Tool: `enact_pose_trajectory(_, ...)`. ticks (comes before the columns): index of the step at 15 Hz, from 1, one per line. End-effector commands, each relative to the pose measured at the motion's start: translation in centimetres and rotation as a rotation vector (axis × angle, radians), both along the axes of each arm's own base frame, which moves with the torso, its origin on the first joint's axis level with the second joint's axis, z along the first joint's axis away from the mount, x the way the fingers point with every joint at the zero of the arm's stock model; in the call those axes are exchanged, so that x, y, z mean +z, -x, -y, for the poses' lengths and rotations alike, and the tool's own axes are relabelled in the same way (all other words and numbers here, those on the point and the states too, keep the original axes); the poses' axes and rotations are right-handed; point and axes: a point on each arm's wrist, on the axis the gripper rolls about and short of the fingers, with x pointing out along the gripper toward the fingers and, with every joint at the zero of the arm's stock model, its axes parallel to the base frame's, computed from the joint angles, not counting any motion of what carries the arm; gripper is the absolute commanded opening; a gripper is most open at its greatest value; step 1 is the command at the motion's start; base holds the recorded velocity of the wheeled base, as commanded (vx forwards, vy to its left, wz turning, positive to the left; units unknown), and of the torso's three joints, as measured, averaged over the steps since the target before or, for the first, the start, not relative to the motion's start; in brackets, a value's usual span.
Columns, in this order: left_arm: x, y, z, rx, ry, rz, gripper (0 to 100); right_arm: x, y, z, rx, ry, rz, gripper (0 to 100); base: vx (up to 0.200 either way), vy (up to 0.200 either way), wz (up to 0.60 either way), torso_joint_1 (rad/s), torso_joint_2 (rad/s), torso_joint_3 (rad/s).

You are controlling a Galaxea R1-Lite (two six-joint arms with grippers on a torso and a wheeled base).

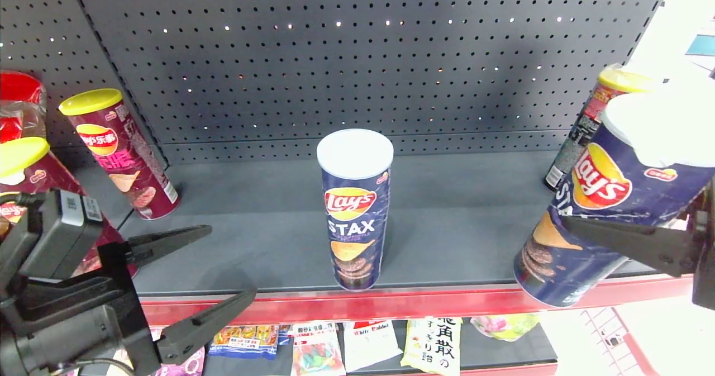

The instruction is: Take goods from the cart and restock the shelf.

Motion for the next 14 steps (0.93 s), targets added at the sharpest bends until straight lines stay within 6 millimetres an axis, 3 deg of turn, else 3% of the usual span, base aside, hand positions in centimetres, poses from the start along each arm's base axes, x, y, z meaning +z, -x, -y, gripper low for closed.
enact_pose_trajectory(1,0.2,0.7,-0.3,0.004,0.009,0.022,100,-0.1,-1.1,-1.0,0.018,0.014,-0.023,0,0.000,0.000,0.00,0.000,0.00,0.000)
enact_pose_trajectory(4,0.2,0.6,-0.4,0.024,0.004,0.029,100,0.4,-2.5,-2.7,0.055,0.013,-0.026,0,0.000,0.000,0.00,0.000,0.00,0.000)
enact_pose_trajectory(9,0.2,0.6,-0.3,0.022,0.002,0.029,100,-0.5,-6.9,-5.7,0.061,-0.011,0.017,0,0.000,0.000,0.00,0.000,0.00,0.000)
enact_pose_trajectory(14,0.0,0.5,-0.2,0.022,-0.004,0.017,100,0.6,-10.6,-9.4,0.098,-0.024,0.035,0,0.000,0.000,0.00,0.000,0.00,0.000)
